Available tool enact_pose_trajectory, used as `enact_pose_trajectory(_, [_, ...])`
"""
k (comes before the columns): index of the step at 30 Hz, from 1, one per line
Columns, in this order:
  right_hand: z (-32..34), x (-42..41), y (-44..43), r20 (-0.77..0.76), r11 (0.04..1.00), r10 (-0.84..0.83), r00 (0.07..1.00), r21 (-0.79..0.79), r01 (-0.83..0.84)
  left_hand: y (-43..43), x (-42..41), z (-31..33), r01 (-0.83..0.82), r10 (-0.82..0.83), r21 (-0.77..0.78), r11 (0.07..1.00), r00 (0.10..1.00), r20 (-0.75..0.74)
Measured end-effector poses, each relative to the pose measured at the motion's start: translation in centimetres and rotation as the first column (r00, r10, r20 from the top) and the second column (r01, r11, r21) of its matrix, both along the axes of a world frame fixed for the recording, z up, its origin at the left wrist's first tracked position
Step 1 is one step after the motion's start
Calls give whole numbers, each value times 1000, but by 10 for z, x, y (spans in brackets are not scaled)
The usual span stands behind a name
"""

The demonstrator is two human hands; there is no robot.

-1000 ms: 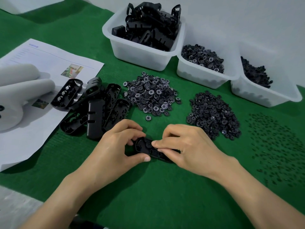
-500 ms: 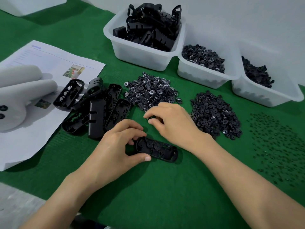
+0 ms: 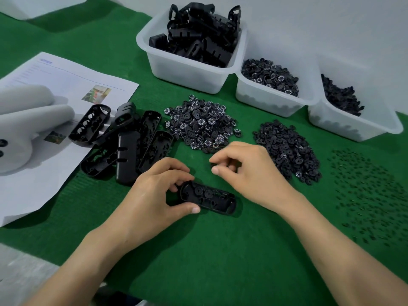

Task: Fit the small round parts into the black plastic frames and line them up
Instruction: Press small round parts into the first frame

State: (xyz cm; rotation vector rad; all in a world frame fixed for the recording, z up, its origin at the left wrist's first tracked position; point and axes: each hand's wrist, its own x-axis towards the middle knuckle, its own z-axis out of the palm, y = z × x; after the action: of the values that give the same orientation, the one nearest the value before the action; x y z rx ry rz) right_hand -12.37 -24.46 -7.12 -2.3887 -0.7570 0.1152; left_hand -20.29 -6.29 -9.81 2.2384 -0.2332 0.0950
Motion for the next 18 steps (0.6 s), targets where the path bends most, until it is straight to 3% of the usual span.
enact_pose_trajectory(6, [2,-30,-25,15,992,120,993,-45,-120,0,0,0,-3,3,-3,1000,1000,0])
enact_pose_trajectory(18, [0,-36,-26,236,977,193,952,-139,-163,-1,0,1,-6,6,25,1000,1000,-4])
